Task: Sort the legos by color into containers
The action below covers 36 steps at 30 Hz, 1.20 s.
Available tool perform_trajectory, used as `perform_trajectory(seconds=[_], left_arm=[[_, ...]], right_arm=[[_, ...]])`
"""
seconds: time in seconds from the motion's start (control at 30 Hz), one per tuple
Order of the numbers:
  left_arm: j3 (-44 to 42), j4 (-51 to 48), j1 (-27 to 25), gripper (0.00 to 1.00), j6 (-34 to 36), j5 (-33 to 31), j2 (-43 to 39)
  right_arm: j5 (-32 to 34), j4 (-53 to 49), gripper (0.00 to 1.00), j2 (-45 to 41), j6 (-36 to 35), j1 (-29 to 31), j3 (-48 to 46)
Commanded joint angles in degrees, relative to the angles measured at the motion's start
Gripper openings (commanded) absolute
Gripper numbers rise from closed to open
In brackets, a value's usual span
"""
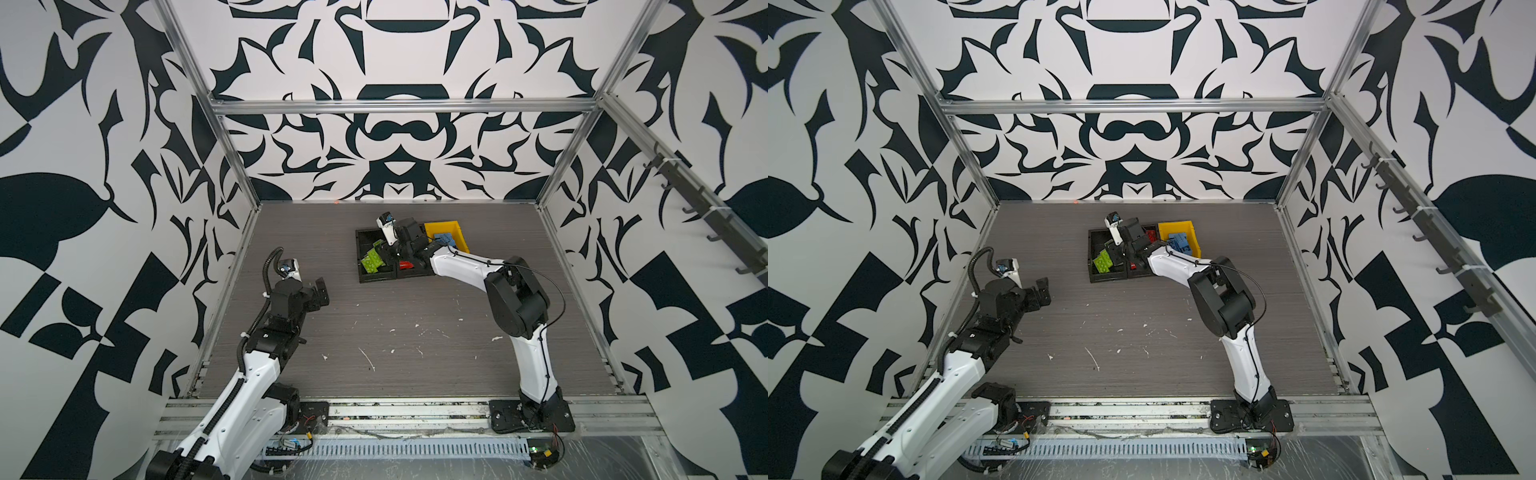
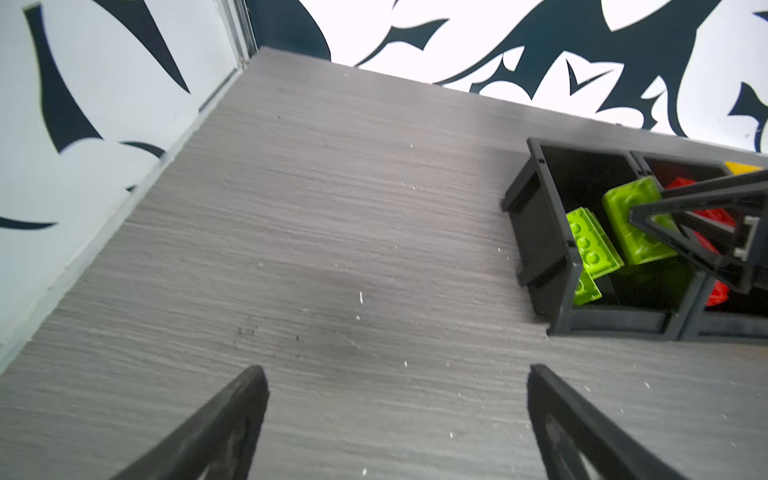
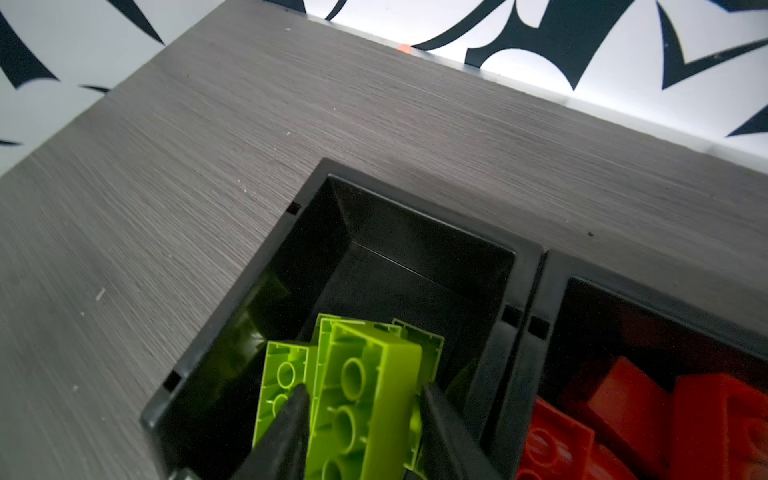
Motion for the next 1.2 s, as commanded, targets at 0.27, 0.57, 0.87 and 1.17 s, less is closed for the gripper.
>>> perform_trajectory(seconds=[0.27, 0.57, 0.87, 1.17], left_arm=[[-7.4, 28.2, 1.2, 1.0, 11.3, -8.8, 9.6], [-11.2, 50.3, 8.2, 1.0, 12.9, -0.5, 25.7], [-12.8, 75.1, 11.4, 1.0, 15.0, 10.2, 45.7], [-5.2, 56.2, 10.9, 1.0, 13.8, 7.6, 42.7]], right_arm=[[4.6, 5.7, 0.67, -17.6, 0.8, -1.4, -12.8], [26.2, 9.0, 0.8, -49.7, -1.9, -11.9, -48.3], [28.4, 25.9, 0.96, -61.4, -0.9, -28.2, -72.9], [23.1, 51.8, 0.99, -37.9, -6.0, -29.9, -73.2]])
